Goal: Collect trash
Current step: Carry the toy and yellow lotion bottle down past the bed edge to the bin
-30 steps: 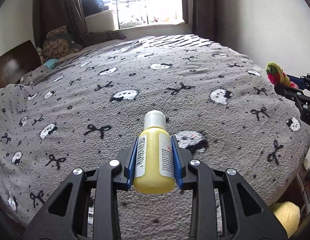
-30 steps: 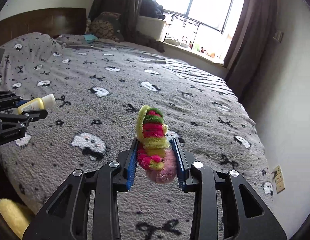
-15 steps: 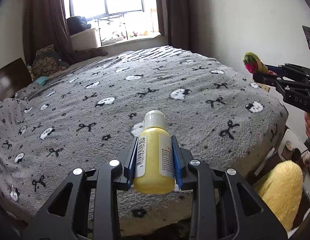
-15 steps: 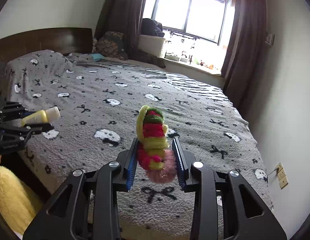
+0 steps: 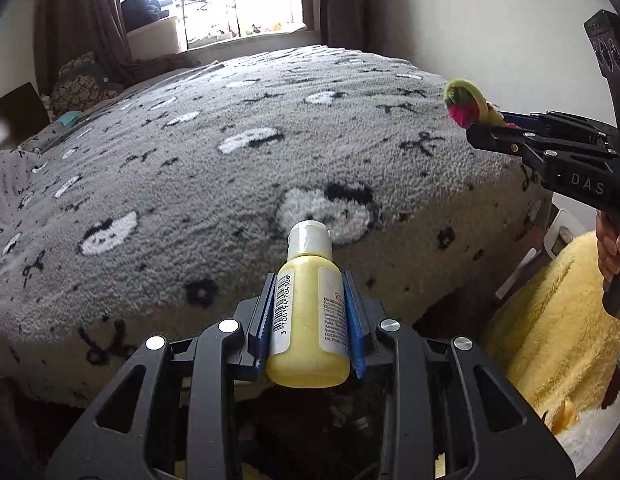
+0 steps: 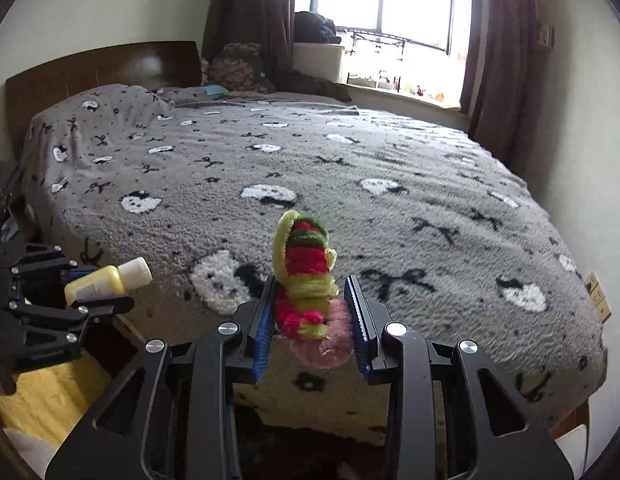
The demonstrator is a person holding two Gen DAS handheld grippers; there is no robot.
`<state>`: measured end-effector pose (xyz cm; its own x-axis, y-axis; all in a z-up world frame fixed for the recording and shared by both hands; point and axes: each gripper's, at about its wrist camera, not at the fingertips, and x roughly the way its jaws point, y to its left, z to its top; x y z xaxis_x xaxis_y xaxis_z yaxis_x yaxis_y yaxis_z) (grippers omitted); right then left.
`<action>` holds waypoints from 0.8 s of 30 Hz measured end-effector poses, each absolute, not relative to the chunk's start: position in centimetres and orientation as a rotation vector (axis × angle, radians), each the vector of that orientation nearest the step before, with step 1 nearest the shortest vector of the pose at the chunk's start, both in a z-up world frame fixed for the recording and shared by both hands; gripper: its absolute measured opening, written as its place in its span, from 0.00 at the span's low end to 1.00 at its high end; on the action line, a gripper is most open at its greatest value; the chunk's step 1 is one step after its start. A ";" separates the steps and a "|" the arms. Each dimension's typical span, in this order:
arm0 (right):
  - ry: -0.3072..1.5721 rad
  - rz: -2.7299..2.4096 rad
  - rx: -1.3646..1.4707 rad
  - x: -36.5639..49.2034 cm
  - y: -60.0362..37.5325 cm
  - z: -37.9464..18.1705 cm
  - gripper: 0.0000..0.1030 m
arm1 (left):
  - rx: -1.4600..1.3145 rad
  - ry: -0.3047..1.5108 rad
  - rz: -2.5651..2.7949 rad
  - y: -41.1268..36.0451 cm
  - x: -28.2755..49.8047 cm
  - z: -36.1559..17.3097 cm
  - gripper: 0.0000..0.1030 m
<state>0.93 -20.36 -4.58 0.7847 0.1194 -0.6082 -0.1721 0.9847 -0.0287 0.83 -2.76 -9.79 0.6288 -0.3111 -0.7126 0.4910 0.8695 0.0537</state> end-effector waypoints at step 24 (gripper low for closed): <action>1.147 0.263 0.064 -1.0 -18.0 -22.7 0.34 | 0.154 1.234 -0.475 -1.7 -0.7 -27.7 0.28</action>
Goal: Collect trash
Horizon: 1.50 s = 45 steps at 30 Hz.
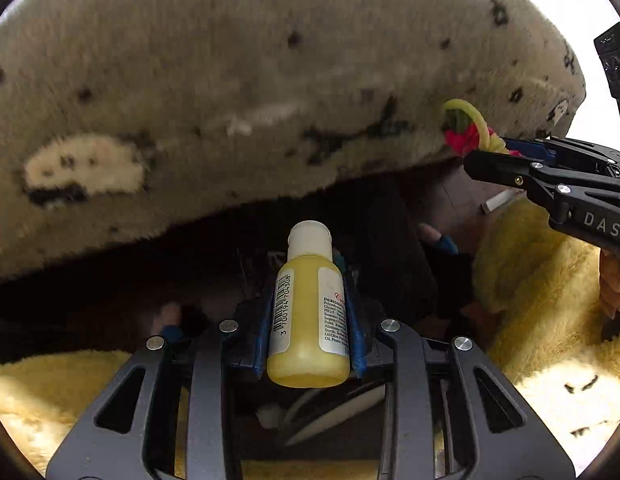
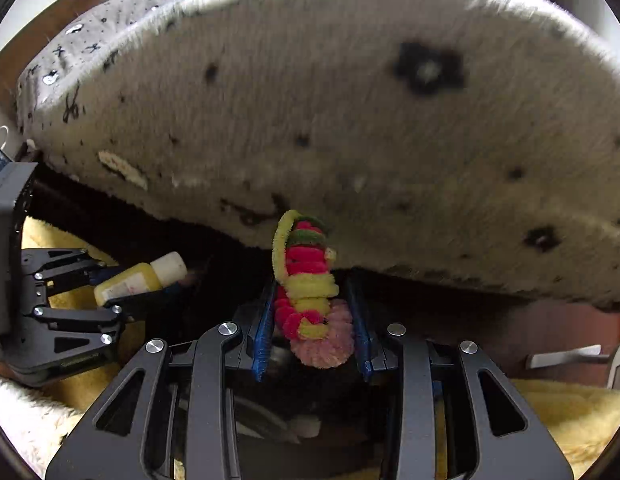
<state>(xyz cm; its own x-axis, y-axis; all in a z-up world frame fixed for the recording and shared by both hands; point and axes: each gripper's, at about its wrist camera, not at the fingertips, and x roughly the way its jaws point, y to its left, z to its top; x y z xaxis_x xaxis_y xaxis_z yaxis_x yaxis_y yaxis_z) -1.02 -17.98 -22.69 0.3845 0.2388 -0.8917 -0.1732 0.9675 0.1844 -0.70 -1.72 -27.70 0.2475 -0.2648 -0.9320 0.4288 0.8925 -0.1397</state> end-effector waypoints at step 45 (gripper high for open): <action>1.102 0.133 0.056 -0.9 -20.4 -20.1 0.97 | 0.132 1.152 -0.431 -1.5 0.5 -24.4 0.92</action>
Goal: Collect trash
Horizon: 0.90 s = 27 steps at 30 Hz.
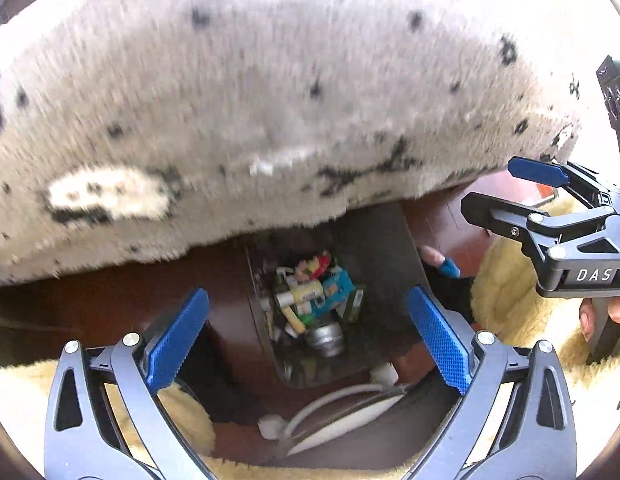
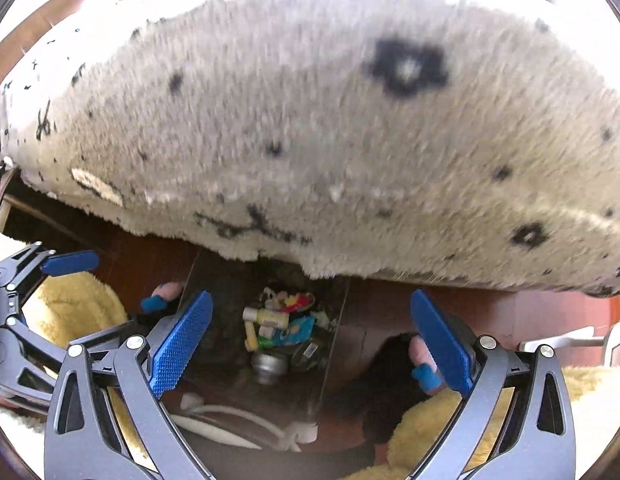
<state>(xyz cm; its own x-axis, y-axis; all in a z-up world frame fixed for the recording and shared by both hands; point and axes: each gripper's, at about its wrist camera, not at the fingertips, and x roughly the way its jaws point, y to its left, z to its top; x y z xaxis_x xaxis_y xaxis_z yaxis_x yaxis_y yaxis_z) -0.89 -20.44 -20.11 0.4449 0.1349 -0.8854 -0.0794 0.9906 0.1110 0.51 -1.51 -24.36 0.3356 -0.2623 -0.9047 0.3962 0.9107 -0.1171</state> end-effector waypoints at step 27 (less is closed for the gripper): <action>0.345 -0.115 0.034 -2.2 -26.1 5.7 0.97 | 0.051 0.342 -0.249 1.2 1.6 3.9 0.92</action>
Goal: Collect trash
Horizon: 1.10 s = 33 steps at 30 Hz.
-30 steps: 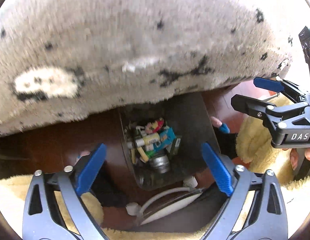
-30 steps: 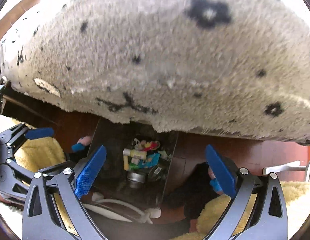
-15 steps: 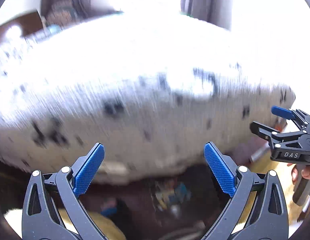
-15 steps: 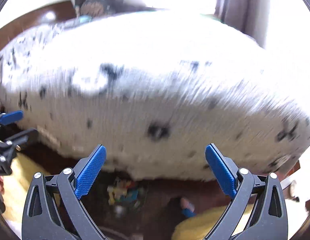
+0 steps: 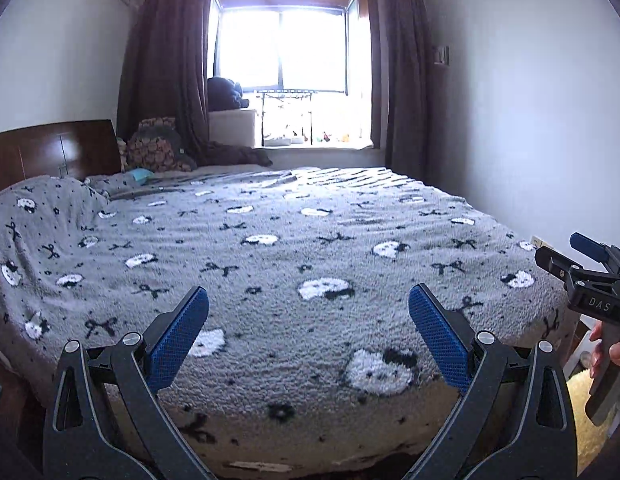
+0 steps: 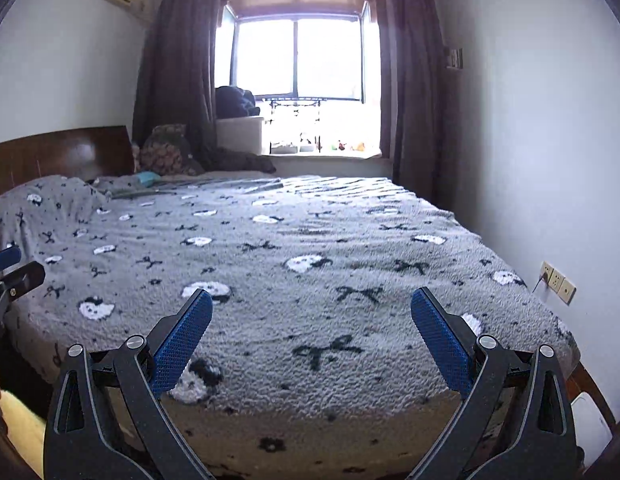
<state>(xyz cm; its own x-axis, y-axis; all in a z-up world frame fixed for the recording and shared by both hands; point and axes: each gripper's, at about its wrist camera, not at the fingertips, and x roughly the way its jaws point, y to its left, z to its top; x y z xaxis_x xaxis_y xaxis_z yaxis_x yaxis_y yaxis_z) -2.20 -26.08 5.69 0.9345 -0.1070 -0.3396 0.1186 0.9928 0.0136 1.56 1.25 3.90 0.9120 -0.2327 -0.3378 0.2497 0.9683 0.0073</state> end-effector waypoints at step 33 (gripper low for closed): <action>0.207 -0.144 0.047 -5.1 -25.1 9.2 0.97 | 0.003 0.253 -0.289 1.1 -1.0 6.2 0.92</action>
<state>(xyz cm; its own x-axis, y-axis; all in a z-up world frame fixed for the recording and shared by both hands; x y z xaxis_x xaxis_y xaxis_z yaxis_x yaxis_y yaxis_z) -5.09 -25.12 9.18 0.9682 -0.1380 -0.2085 0.1476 0.9886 0.0312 -1.03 1.10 6.24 0.9269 -0.2818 -0.2477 0.2827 0.9587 -0.0329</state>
